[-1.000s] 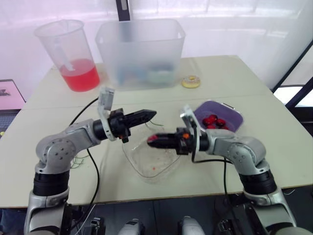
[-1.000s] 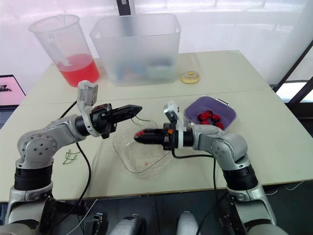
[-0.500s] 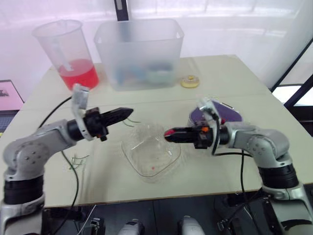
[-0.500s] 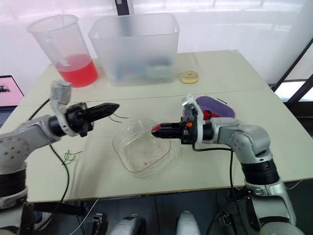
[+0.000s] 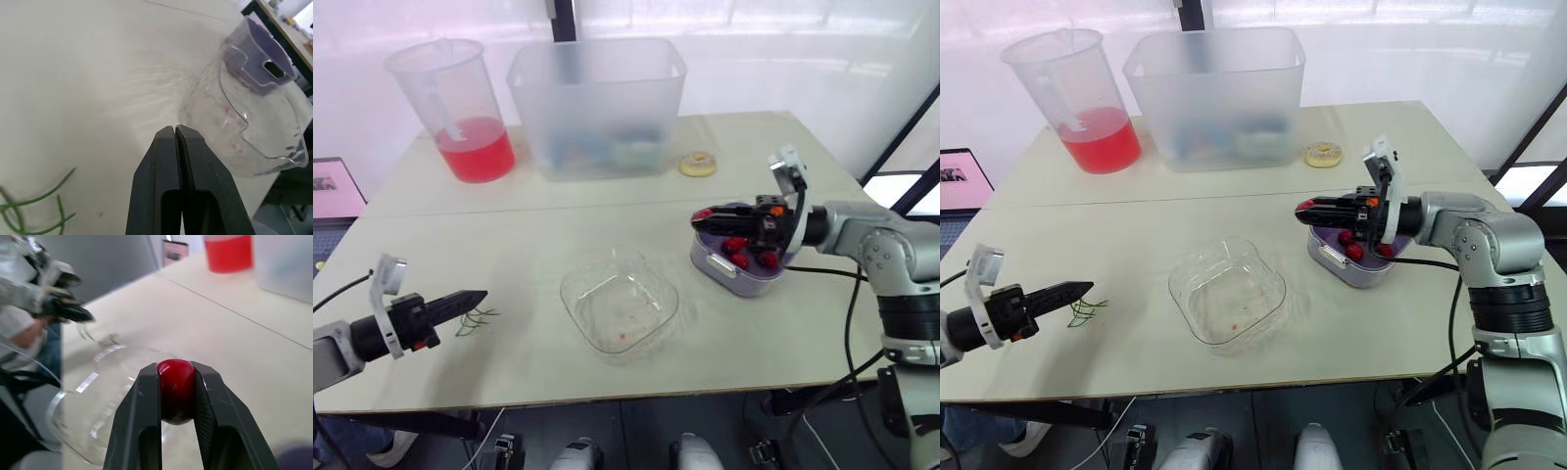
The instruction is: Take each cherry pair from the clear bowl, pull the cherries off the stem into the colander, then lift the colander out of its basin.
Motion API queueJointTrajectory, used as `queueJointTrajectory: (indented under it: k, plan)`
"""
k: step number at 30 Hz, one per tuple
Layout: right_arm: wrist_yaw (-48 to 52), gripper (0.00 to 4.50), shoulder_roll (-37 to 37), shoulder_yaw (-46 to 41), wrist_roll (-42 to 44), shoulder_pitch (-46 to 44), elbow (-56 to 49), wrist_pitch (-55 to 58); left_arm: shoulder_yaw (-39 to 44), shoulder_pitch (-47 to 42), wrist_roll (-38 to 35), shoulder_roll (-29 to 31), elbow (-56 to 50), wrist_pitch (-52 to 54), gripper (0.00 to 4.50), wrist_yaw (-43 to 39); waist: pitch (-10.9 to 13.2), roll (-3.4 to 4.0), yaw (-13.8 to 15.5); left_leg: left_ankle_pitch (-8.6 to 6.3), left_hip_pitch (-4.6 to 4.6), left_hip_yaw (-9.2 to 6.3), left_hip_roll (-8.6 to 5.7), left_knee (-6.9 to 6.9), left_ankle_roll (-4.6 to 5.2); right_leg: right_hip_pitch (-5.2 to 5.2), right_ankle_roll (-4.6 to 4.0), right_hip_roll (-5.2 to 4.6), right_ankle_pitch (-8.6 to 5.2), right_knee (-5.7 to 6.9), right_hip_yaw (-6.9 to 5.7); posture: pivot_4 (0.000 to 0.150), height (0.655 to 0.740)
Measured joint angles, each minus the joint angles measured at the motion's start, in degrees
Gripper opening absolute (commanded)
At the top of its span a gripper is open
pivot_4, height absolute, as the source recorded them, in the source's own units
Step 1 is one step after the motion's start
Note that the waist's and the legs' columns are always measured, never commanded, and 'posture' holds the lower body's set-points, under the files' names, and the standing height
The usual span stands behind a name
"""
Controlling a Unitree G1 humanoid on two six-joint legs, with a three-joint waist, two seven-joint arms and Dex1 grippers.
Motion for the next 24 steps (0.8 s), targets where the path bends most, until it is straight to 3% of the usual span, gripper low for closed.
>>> queueJointTrajectory:
  k: [4, 5, 12, 18, 24]
  plan:
    - [1.17, 0.55, -2.37, 4.75, -10.17, -0.26, 9.31, -8.53, 0.13, 0.21, -0.32, -1.46, -1.03, 0.01, 0.00, -0.15, 0.01, 0.01, -0.30, 0.00, 0.00, 0.06, 0.01, -0.05, 0.00, -0.07, 0.00, 0.00, 0.00, 0.01, 0.02, 0.150, 0.7400]
    - [1.72, 1.40, -2.77, 5.53, -12.10, -0.32, 11.19, -10.07, 0.14, 0.23, -0.64, -1.95, -1.30, 0.10, 0.00, -0.13, 0.01, 0.01, -0.37, 0.00, 0.00, 0.08, 0.02, -0.07, 0.00, -0.09, 0.00, 0.00, 0.00, 0.02, 0.04, 0.150, 0.7400]
    - [4.60, 4.47, -3.13, 6.23, -17.17, -1.96, 15.63, -13.94, 1.83, 0.11, -3.42, -2.73, -2.90, 0.34, 0.00, 0.58, 0.01, 0.02, -0.55, 0.00, 0.00, 0.11, 0.07, -0.09, 0.00, -0.13, 0.00, 0.03, 0.00, 0.01, 0.04, 0.150, 0.7400]
    - [8.71, 4.47, -4.89, 4.68, -17.07, -5.53, 15.30, -13.62, 2.38, -0.07, -5.58, -2.89, -2.92, 1.12, 0.00, 1.73, 0.02, 0.04, -0.28, 0.00, -0.01, 0.11, 0.04, -0.08, 0.00, -0.11, 0.00, 0.00, 0.00, -0.01, 0.05, 0.150, 0.7400]
    - [17.89, 4.47, -6.23, 0.61, -5.54, -12.21, 1.65, -3.97, 2.64, 0.34, -6.25, -2.89, -2.92, 1.24, 0.00, 1.85, 0.03, 0.06, -0.47, 0.00, -0.01, 0.11, 0.10, -0.12, 0.00, -0.13, 0.00, 0.05, 0.00, -0.03, 0.05, 0.150, 0.7400]
